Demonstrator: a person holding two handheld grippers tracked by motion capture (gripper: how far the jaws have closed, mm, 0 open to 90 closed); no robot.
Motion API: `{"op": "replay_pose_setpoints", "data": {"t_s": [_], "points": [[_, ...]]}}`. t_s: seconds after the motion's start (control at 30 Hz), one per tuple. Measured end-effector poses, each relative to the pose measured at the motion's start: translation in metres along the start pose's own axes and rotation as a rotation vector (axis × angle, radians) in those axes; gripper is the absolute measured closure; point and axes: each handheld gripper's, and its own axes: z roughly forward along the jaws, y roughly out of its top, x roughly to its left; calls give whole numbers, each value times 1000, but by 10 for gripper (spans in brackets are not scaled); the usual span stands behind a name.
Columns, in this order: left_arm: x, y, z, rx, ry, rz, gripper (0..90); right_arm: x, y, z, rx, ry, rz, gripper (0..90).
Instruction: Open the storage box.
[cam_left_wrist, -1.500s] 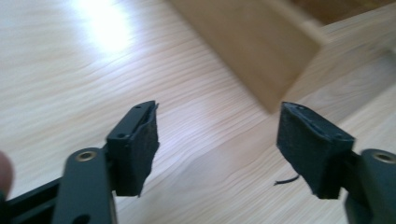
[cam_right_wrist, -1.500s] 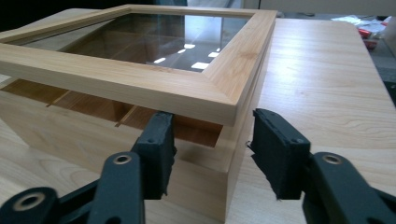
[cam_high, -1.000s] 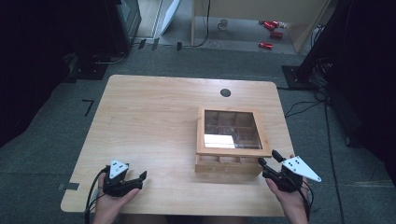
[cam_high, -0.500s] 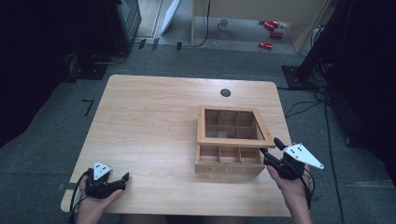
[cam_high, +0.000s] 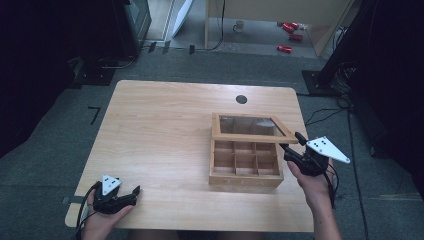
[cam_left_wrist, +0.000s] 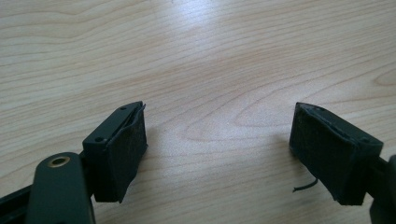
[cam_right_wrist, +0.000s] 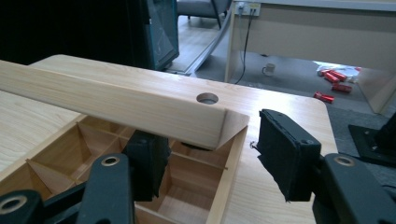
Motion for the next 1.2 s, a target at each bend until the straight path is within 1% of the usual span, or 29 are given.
{"op": "replay_pose_setpoints", "data": {"t_s": [0.27,0.57,0.77,0.83,0.93,1.0,1.1,1.17,1.2], "points": [[0,0,0,-2,1,-3,196,-5,8,6,-7,32,9,448],[0,0,0,-1,2,-3,196,-9,19,13,-31,46,23,481],[0,0,0,-3,2,-5,196,-14,26,21,-47,53,41,481],[0,0,0,-3,2,-5,196,-15,29,24,-50,54,49,492],[0,0,0,-3,2,-5,196,-16,31,29,-55,60,43,528],[0,0,0,-3,2,-3,196,-17,32,33,-55,57,38,532],[0,0,0,-3,2,-4,196,-19,34,37,-56,50,45,553],[0,0,0,-3,2,-3,196,-20,35,41,-52,42,38,555],[0,0,0,-3,2,-6,196,-20,35,43,-45,34,28,555]]}}
